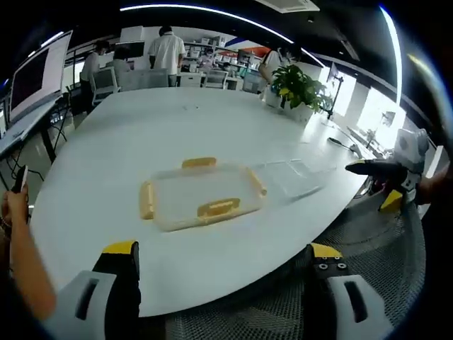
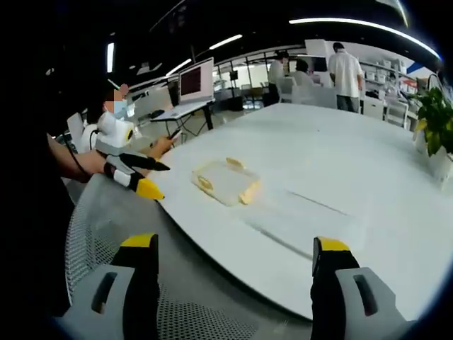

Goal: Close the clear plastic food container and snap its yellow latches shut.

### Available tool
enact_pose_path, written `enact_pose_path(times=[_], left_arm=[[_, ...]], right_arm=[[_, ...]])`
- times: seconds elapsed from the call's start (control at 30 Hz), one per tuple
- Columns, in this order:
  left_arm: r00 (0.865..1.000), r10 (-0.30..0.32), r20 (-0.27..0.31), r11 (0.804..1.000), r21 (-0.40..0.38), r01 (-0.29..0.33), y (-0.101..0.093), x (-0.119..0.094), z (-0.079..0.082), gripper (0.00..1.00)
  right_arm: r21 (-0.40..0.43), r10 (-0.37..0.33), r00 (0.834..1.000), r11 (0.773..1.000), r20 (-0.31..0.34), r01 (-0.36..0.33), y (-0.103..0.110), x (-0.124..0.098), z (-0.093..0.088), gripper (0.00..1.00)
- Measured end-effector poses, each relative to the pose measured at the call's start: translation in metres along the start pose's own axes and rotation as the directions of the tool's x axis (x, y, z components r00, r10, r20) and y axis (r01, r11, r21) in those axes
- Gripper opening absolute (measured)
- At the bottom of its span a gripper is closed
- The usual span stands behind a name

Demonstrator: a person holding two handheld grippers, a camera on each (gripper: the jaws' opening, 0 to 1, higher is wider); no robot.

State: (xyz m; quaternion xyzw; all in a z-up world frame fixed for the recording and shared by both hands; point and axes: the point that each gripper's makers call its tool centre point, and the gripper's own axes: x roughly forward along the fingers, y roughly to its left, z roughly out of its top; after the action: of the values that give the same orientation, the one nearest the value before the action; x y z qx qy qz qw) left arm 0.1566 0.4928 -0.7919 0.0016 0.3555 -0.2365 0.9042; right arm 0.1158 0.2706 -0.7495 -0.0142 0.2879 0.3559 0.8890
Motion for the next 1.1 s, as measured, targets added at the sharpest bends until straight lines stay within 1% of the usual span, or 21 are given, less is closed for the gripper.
enact_pose_path(times=[0.27,0.33,0.47,0.57,0.6,0.67,0.73,0.8,0.87,0.97,1.0,1.03,1.1], left_arm=[[1.000,-0.011,-0.004,1.000,-0.002,0.010,-0.0016,0.0000,-0.0005,0.91],[1.000,-0.024,-0.003,1.000,-0.002,0.024,-0.0039,0.0003,-0.0002,0.91],[1.000,-0.026,-0.004,1.000,-0.002,0.026,-0.0037,0.0003,-0.0004,0.91],[1.000,-0.026,0.003,1.000,-0.006,0.026,-0.0030,-0.0005,0.0004,0.90],[1.000,-0.028,0.001,1.000,-0.009,0.028,-0.0030,-0.0008,0.0002,0.89],[1.000,-0.032,-0.001,0.999,-0.012,0.031,-0.0034,-0.0019,-0.0003,0.83],[0.999,-0.040,-0.008,0.999,-0.007,0.040,-0.0054,-0.0018,-0.0010,0.82],[0.999,-0.039,-0.003,0.999,0.001,0.039,-0.0055,-0.0023,0.0003,0.82],[0.999,-0.031,0.008,0.999,0.010,0.030,-0.0044,-0.0040,0.0027,0.80],[0.999,-0.039,-0.010,0.999,0.008,0.039,-0.0055,-0.0031,-0.0001,0.79],[0.999,-0.039,-0.008,0.999,0.007,0.039,-0.0052,-0.0030,0.0004,0.76],[0.999,-0.042,-0.003,0.999,0.005,0.043,-0.0054,-0.0024,0.0010,0.74],[0.998,-0.050,-0.030,0.999,-0.005,0.050,-0.0059,-0.0021,-0.0025,0.72]], right_arm=[[-0.009,-0.008,1.000,1.000,0.002,0.008,-0.0014,-0.0001,0.0003,0.90],[-0.013,-0.002,1.000,1.000,0.002,0.002,0.0000,-0.0001,0.0004,0.90],[-0.017,0.010,1.000,1.000,0.009,-0.010,0.0023,-0.0004,0.0017,0.91],[-0.020,0.010,1.000,1.000,0.005,-0.010,0.0024,-0.0005,0.0015,0.91],[-0.024,0.009,1.000,1.000,0.006,-0.009,0.0025,-0.0004,0.0018,0.90],[-0.029,0.010,1.000,1.000,-0.001,-0.010,0.0025,-0.0002,0.0008,0.89],[-0.030,0.009,1.000,1.000,0.000,-0.009,0.0024,-0.0003,0.0013,0.87],[-0.036,0.007,1.000,0.999,-0.004,-0.008,0.0023,-0.0007,0.0009,0.86],[-0.039,0.006,1.000,0.999,-0.004,-0.006,0.0018,-0.0010,0.0012,0.86],[-0.025,0.009,1.000,1.000,-0.008,-0.009,0.0012,-0.0016,0.0020,0.87],[-0.023,0.012,1.000,1.000,-0.008,-0.012,0.0017,-0.0020,0.0024,0.87],[-0.020,0.021,1.000,1.000,-0.015,-0.021,0.0027,-0.0026,0.0018,0.86],[-0.030,0.008,1.000,1.000,-0.012,-0.008,0.0002,-0.0037,0.0026,0.83]])
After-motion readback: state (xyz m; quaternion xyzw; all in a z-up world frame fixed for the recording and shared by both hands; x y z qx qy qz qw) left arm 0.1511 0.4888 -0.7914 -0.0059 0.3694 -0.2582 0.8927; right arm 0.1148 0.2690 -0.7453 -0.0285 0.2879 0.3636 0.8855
